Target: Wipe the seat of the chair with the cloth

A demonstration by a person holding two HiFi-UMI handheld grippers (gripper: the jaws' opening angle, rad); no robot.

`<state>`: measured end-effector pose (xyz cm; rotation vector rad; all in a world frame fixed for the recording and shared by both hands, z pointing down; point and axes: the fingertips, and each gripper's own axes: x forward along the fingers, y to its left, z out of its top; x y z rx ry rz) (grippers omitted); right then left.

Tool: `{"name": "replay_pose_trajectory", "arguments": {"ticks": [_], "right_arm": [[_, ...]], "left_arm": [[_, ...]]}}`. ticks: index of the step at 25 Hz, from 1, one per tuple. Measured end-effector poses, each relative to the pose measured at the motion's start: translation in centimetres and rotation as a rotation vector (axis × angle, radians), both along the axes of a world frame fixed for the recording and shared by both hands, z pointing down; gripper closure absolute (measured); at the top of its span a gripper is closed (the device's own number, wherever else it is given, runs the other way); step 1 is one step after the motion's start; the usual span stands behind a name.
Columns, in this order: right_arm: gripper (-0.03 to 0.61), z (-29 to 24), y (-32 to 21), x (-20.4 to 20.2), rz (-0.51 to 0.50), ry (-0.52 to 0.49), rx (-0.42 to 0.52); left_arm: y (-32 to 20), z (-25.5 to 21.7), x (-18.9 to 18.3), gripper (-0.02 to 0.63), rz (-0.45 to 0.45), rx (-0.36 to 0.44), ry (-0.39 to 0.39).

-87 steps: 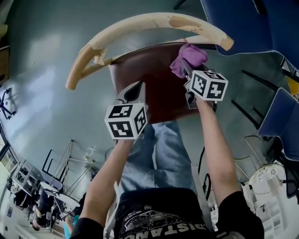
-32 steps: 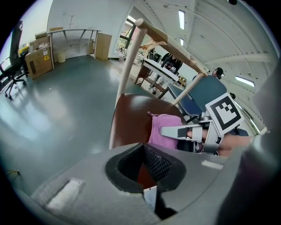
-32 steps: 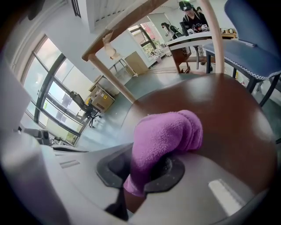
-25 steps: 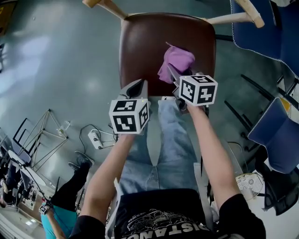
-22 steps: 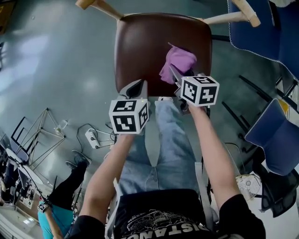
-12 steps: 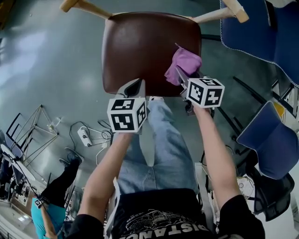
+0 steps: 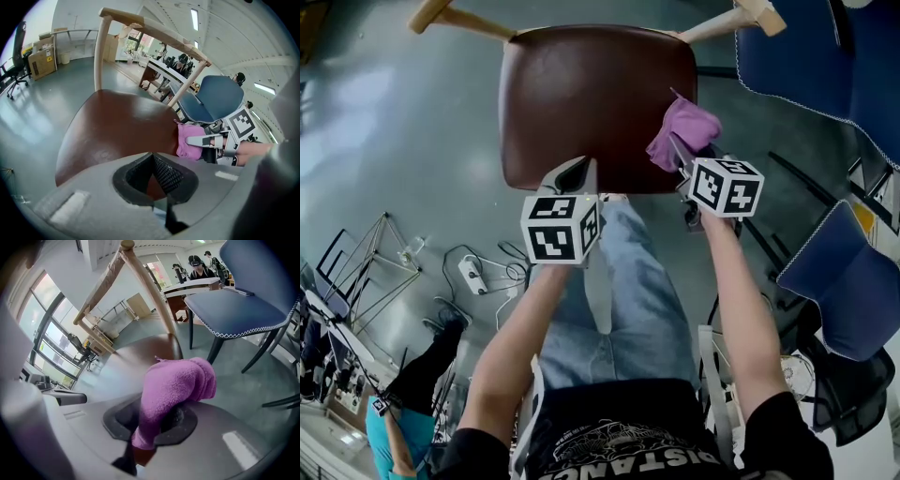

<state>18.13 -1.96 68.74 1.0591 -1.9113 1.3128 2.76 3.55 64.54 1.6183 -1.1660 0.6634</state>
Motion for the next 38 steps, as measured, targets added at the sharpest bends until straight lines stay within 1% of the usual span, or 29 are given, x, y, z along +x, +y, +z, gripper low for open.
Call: {"name": "replay_pose_trajectory", "arguments": {"ticks": [4,6,9,11,15,22,26,29,32,35,38], "right_arm": [[0.514,-1.5,-0.1,-0.5,0.039,-0.018,0.026],[0.514,-2.7,0.0,-1.8,0.046,-0.041,0.044],[0.514,-4.1,0.6,-4.9,0.027,-0.071,0.066],[0.514,-4.5,1.4,-7.6,0.009,-0.093,0.072],[0.514,-4.9,3.6,-14.4,-0.038,-0.14,0.07],[0.514,-4.7,8.2,-26.0,-0.13,-0.209,0.045],[0.514,-3.9,9.9,-30.9,-0.137,-0.257,0.005],[0.514,-3.2,10.5,-32.5,-0.146,-0.251,-0.005],[0.514,-2.5,10.8,-32.8,-0.163,-0.23,-0.01],[0.514,-2.0,11.0,-31.4,-0.17,-0.198,-0.004],[0.514,-1.7,10.9,-29.4,-0.154,-0.179,0.003]], "left_arm": [[0.8,-0.2,-0.9,0.614,-0.001,-0.004,-0.011],[1.2,-0.3,-1.9,0.614,-0.008,-0.007,-0.015],[2.1,-0.7,-3.5,0.614,-0.01,-0.005,-0.015],[2.7,-0.8,-4.7,0.614,-0.008,-0.001,-0.014],[4.5,-0.7,-8.0,0.614,-0.013,0.001,-0.014],[8.3,-0.8,-15.3,0.614,-0.053,-0.011,-0.037],[9.6,-0.6,-18.7,0.614,-0.085,-0.012,-0.043],[9.8,-0.5,-20.0,0.614,-0.108,-0.007,-0.036],[9.9,-0.6,-20.0,0.614,-0.119,-0.004,-0.018],[10.1,-0.8,-18.9,0.614,-0.109,-0.003,-0.005],[10.0,-0.7,-17.6,0.614,-0.102,-0.002,0.003]]}}
